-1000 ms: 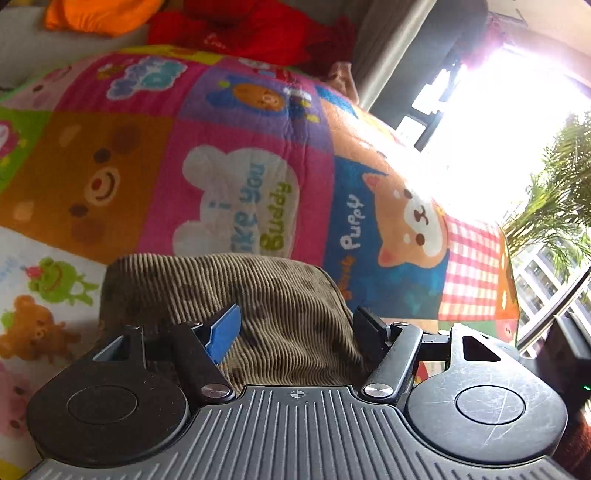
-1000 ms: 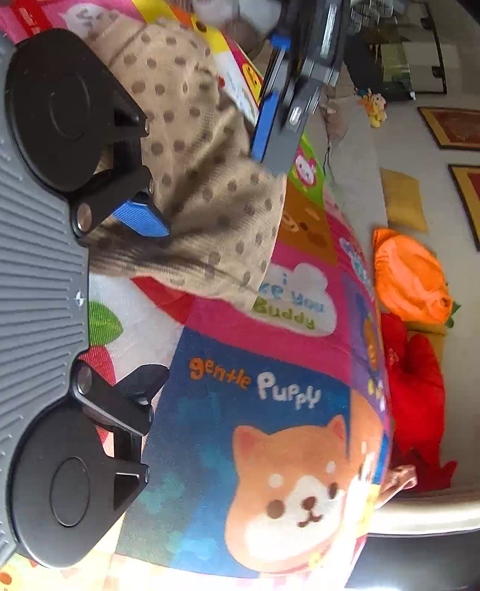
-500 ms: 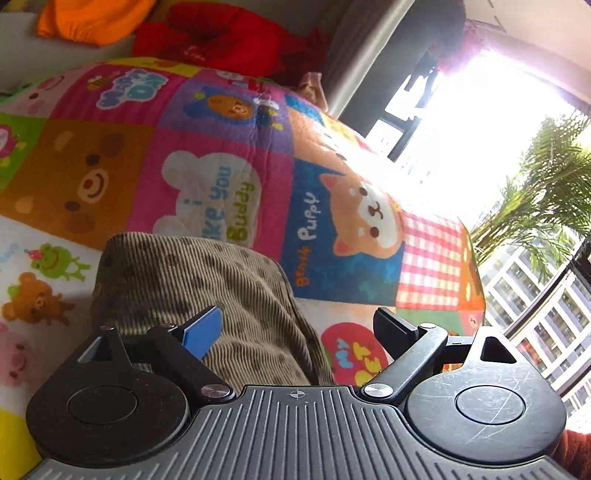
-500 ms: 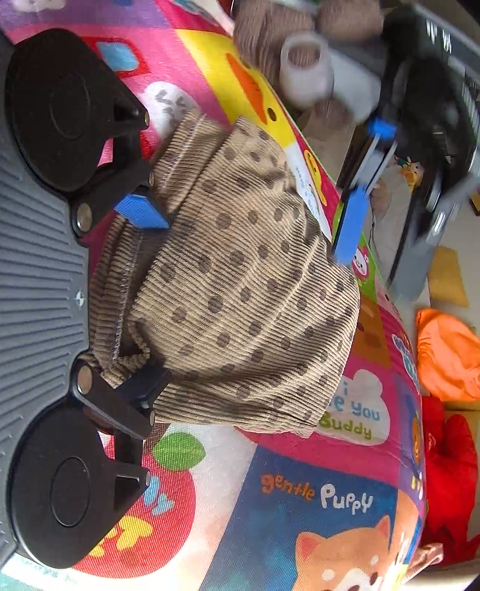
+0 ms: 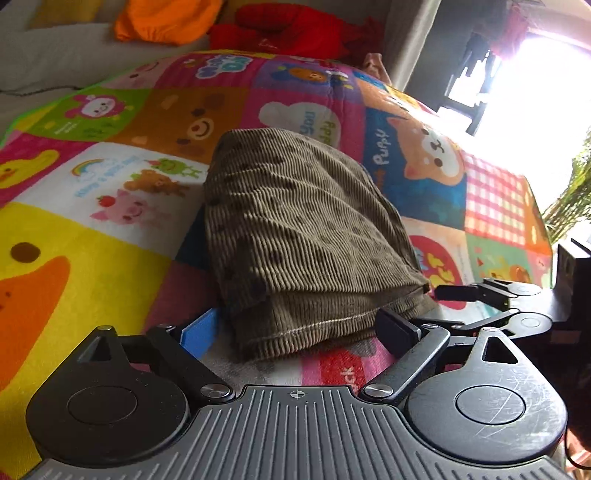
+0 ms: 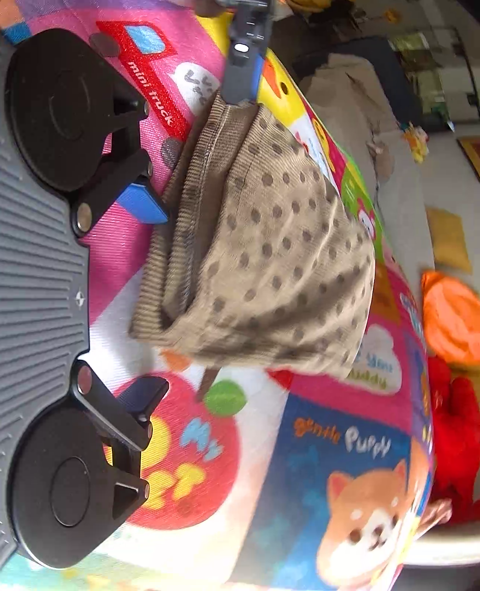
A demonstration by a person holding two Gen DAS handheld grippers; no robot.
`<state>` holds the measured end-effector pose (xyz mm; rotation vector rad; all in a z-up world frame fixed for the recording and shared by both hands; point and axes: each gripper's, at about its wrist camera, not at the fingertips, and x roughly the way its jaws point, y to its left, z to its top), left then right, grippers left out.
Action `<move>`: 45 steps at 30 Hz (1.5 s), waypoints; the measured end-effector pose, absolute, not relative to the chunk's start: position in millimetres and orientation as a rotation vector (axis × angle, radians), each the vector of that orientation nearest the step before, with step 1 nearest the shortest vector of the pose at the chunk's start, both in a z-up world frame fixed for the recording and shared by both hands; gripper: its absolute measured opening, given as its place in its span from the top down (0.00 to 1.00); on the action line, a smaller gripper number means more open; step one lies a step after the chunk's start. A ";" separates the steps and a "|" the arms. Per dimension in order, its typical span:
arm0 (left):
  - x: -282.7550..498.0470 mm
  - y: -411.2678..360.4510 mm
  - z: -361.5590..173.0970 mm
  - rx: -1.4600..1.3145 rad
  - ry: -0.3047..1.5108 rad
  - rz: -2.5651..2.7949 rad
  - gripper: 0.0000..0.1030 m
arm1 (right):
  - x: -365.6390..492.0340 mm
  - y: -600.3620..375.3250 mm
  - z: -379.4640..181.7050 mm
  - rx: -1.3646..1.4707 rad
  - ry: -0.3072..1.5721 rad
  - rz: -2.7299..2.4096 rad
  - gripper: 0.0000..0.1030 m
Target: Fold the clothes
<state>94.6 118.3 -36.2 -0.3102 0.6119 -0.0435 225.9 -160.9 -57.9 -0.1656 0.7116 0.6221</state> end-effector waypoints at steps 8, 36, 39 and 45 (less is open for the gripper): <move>46.9 97.6 -44.3 -0.310 0.571 0.094 0.00 | 168.9 -190.5 -53.1 -0.007 0.632 0.517 0.00; 42.4 70.9 -49.5 -0.177 0.667 0.187 0.00 | 144.7 -192.4 -65.0 -0.075 0.720 0.418 0.00; 42.2 71.4 -49.2 -0.181 0.667 0.185 0.00 | 143.4 -189.2 -65.2 -0.097 0.723 0.411 0.00; 42.3 71.2 -49.5 -0.181 0.669 0.185 0.00 | 143.4 -184.4 -66.3 -0.135 0.727 0.402 0.00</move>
